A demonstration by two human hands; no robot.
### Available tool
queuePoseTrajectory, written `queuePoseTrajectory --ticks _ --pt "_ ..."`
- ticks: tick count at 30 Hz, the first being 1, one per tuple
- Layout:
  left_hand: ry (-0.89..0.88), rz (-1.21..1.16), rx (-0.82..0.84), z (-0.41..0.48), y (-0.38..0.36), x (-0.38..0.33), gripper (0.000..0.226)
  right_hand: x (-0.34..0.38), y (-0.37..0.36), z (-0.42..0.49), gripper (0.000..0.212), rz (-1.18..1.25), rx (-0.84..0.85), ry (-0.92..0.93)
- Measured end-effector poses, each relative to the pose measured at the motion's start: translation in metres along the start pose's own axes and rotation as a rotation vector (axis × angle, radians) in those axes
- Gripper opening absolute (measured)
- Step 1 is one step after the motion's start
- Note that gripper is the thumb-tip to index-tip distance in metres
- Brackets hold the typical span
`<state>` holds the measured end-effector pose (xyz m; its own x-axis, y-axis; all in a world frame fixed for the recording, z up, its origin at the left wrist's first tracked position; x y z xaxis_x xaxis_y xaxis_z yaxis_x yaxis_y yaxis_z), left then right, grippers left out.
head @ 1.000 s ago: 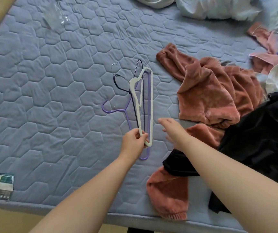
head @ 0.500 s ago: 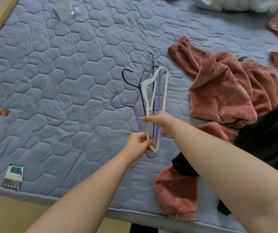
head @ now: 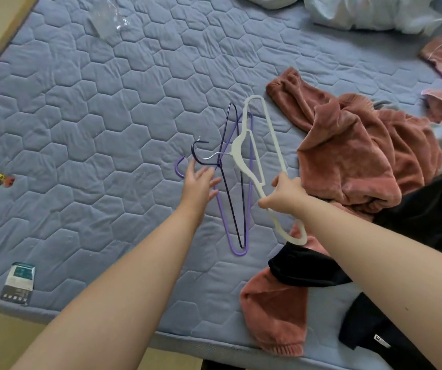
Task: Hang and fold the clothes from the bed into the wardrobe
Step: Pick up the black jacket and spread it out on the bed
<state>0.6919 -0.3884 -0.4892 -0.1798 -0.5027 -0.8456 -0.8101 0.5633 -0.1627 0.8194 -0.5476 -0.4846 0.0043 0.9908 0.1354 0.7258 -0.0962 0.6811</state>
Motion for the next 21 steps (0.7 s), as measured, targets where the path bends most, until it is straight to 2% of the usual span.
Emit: queuePoseTrajectory --ticks 3,10,16,19,21 --pt "-0.032 -0.016 -0.046 0.009 -0.012 -0.015 0.019 -0.006 0.009 -0.002 0.055 -0.047 -0.064 0.016" --pt "-0.092 0.118 -0.014 0.011 -0.006 -0.011 0.020 -0.017 0.016 -0.003 0.062 -0.050 -0.226 0.004" --pt "-0.208 0.324 -0.056 0.016 0.002 -0.007 0.014 -0.012 0.029 -0.007 0.062 -0.261 -0.496 -0.024" --pt "-0.181 0.321 -0.104 0.020 0.016 -0.003 0.014 -0.015 0.032 -0.007 0.056 -0.344 -0.595 -0.025" --pt "-0.114 0.249 -0.154 0.022 0.024 0.000 0.013 -0.019 0.033 -0.005 0.061 -0.350 -0.591 -0.040"
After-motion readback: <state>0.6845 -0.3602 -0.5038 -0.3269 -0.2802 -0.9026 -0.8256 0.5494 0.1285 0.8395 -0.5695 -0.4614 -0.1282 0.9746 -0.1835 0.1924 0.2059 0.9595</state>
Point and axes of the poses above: each hand's wrist, its own z-axis towards the middle knuckle, its own y-axis out of the back of the hand, x = y × z, the point moved 4 cm from there along z, towards the middle knuckle, and after that the axes turned 9 degrees about -y, right-handed, at the moved point
